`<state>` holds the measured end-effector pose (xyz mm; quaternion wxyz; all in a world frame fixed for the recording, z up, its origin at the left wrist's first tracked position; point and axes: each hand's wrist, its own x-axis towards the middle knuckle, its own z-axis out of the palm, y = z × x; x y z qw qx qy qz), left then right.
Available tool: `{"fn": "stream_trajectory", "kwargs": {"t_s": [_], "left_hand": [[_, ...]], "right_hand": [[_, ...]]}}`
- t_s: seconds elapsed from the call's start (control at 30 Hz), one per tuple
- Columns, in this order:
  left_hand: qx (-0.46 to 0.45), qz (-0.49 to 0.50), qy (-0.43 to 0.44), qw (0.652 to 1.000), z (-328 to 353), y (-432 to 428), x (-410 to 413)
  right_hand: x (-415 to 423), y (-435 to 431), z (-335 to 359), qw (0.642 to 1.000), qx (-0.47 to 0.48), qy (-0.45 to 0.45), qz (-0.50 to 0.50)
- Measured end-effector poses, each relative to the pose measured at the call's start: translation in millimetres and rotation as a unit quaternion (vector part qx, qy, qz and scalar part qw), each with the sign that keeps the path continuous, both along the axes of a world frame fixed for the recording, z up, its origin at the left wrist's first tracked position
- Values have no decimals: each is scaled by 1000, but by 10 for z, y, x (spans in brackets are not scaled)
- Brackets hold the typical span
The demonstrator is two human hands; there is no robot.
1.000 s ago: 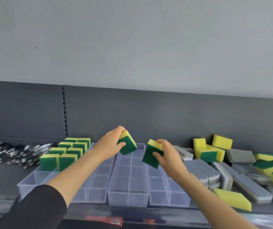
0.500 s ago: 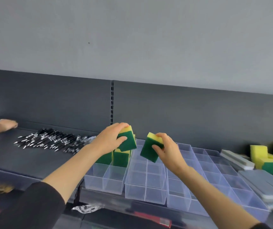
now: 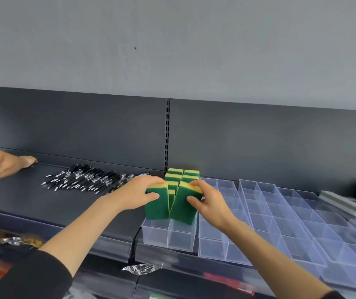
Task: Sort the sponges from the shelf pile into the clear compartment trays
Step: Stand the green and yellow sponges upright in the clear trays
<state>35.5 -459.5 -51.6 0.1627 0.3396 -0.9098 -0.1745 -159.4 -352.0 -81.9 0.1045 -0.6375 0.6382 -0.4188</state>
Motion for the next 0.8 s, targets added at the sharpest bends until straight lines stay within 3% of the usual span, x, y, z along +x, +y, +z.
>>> {"fn": "stream_trajectory", "kwargs": {"t_s": [0.4, 0.8], "left_hand": [[48, -38, -86, 994, -176, -111, -138], [59, -31, -102, 993, -349, -143, -155]], "right_hand": [[-50, -14, -84, 997, 71, 33, -10], [2, -5, -248, 980, 131, 151, 4]]}}
